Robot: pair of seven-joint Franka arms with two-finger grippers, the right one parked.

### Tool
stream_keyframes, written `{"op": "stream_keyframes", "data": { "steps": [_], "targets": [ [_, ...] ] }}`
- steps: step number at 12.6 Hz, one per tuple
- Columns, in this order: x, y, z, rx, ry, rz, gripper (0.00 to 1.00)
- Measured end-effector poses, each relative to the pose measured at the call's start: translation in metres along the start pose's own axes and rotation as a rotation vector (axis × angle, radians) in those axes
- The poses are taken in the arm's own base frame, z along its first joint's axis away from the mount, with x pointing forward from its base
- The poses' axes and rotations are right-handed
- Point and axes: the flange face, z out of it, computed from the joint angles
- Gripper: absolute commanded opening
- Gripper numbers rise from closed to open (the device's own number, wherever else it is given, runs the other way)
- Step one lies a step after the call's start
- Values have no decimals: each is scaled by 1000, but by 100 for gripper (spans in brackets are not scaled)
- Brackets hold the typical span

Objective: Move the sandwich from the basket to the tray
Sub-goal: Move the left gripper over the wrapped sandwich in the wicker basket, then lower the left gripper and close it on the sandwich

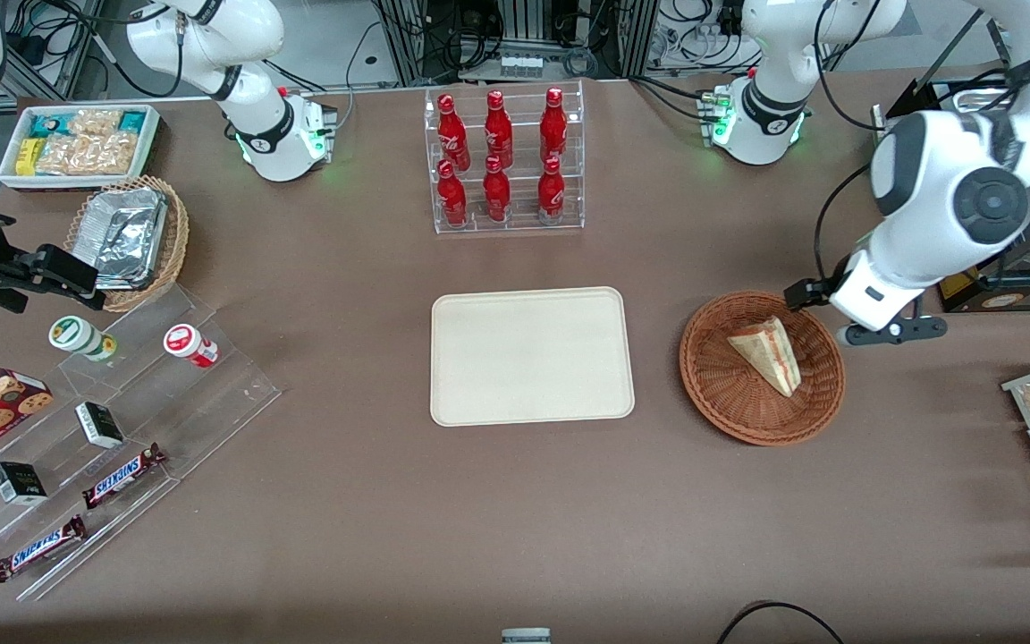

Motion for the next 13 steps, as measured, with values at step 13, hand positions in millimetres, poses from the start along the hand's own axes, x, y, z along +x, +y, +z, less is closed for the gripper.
{"op": "stream_keyframes", "data": {
  "steps": [13],
  "targets": [
    [1,23,93,-29,24,-584,100]
  ]
}}
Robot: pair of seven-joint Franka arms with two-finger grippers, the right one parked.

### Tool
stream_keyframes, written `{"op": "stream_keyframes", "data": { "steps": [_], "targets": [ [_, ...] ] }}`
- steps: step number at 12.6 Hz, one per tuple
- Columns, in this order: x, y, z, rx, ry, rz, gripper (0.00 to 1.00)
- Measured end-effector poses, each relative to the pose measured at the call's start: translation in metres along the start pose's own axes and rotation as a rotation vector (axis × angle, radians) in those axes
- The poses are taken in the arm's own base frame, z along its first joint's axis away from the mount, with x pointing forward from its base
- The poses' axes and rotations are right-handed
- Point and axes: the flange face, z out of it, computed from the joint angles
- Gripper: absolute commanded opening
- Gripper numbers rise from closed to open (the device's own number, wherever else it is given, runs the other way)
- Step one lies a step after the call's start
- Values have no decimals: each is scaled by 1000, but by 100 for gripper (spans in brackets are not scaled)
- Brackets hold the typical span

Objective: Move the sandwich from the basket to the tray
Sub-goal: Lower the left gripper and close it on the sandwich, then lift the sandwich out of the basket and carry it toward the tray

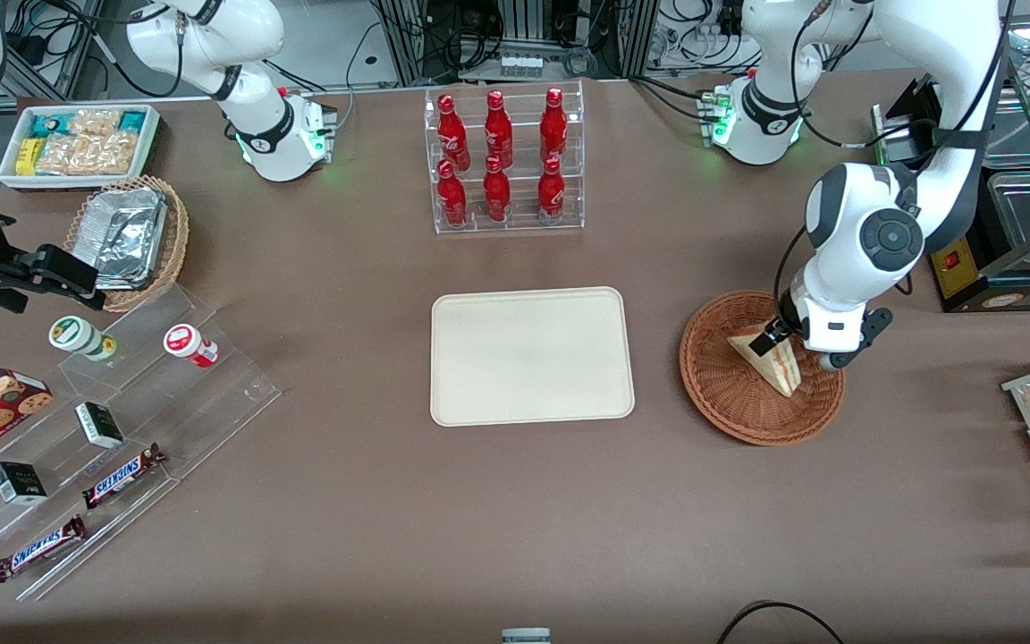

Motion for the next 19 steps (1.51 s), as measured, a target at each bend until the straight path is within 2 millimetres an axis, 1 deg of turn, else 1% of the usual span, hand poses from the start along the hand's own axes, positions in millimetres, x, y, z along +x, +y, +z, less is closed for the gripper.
{"op": "stream_keyframes", "data": {
  "steps": [5,6,8,9,10,13,15,17,19],
  "targets": [
    [0,2,25,18,-21,-1,100],
    [0,2,28,20,-24,-1,88],
    [1,3,34,20,-26,-1,32],
    [1,3,36,20,-26,-2,16],
    [2,2,37,21,-27,-2,10],
    [3,4,34,16,-23,-2,7],
    [6,8,26,4,-12,-2,6],
    [11,14,7,15,-19,3,6],
    [8,26,-19,56,-49,56,6]
  ]
}}
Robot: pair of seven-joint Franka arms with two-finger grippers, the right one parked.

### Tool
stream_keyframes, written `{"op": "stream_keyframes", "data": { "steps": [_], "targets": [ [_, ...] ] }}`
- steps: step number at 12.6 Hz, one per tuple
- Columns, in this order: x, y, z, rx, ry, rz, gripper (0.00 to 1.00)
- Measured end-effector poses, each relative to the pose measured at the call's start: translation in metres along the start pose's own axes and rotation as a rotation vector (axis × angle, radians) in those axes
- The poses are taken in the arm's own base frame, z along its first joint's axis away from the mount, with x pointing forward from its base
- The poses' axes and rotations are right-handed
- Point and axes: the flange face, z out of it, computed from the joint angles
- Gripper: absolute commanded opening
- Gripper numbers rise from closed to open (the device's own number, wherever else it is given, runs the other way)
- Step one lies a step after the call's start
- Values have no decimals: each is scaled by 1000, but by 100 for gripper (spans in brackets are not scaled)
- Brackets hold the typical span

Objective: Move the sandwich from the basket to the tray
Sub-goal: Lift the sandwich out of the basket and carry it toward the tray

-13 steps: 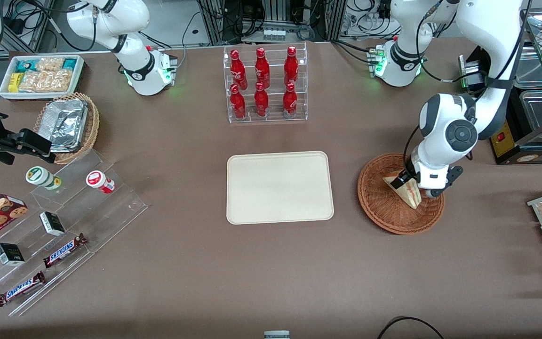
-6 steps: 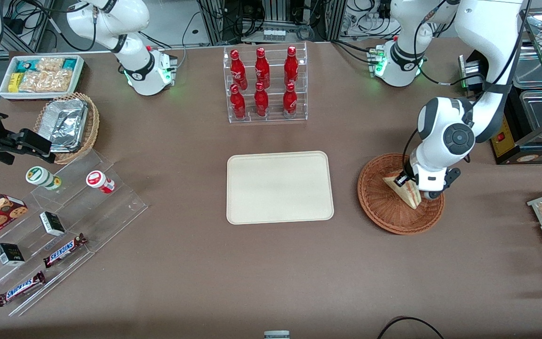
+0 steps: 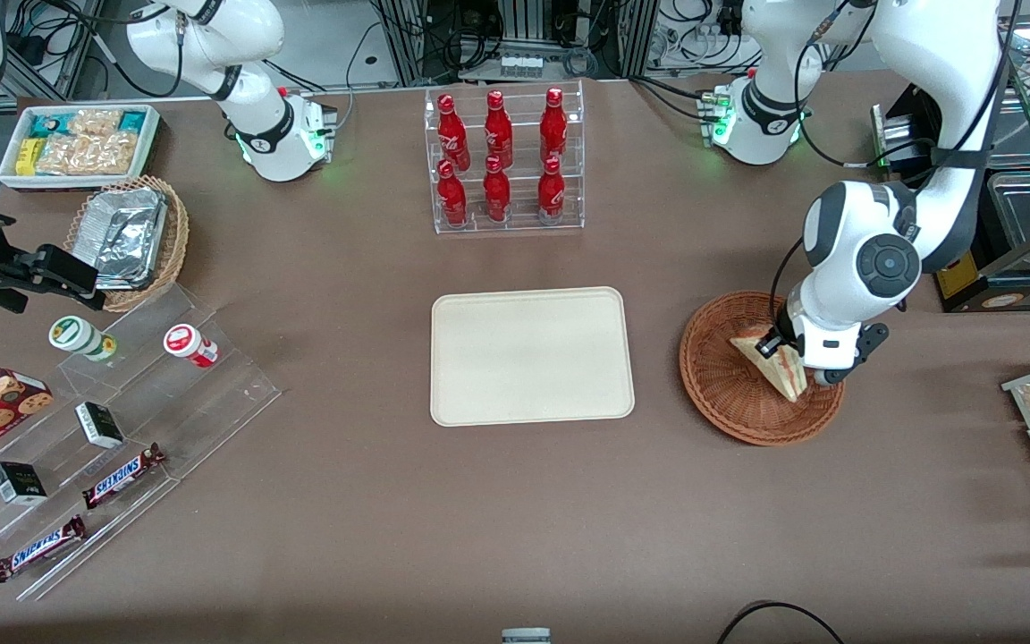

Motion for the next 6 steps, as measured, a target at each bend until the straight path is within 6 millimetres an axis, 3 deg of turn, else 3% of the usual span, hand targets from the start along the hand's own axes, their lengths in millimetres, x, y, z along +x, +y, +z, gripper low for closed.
{"op": "stream_keyframes", "data": {
  "steps": [4,6],
  "targets": [
    [-42,43,-42,62,-33,181,6],
    [-74,72,-49,69,-24,259,7]
  ]
}}
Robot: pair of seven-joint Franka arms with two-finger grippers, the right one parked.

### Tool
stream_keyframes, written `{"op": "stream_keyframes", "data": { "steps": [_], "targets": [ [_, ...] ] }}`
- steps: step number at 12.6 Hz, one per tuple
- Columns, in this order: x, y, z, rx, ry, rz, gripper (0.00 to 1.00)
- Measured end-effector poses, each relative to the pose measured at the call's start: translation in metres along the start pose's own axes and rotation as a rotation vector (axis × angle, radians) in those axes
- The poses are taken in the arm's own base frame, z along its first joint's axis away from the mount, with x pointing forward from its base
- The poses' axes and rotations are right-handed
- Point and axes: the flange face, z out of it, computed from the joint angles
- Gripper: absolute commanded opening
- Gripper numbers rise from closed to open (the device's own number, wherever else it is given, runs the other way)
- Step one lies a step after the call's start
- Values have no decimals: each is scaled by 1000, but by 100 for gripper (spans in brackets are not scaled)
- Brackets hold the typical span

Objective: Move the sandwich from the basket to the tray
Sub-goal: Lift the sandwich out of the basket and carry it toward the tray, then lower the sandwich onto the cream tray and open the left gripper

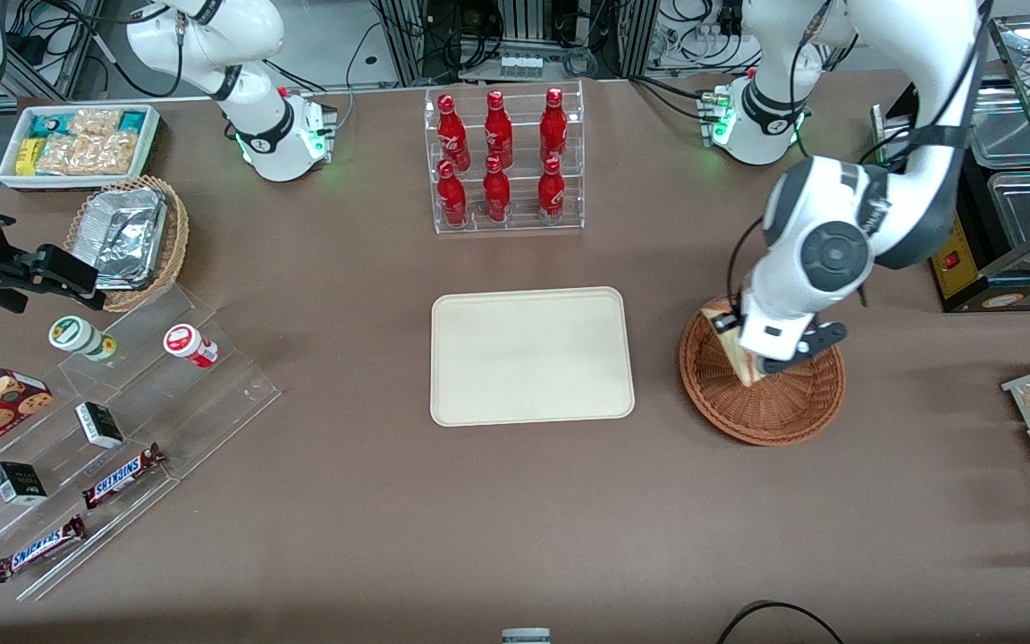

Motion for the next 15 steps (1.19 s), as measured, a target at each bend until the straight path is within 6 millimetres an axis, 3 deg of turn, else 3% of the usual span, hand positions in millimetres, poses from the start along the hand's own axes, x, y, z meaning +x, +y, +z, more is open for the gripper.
{"op": "stream_keyframes", "data": {
  "steps": [3,7,12,15],
  "targets": [
    [-34,57,3,7,15,108,7],
    [-57,137,7,-14,38,169,6],
    [-93,226,47,-12,34,169,6],
    [-113,263,71,-10,31,161,6]
  ]
}}
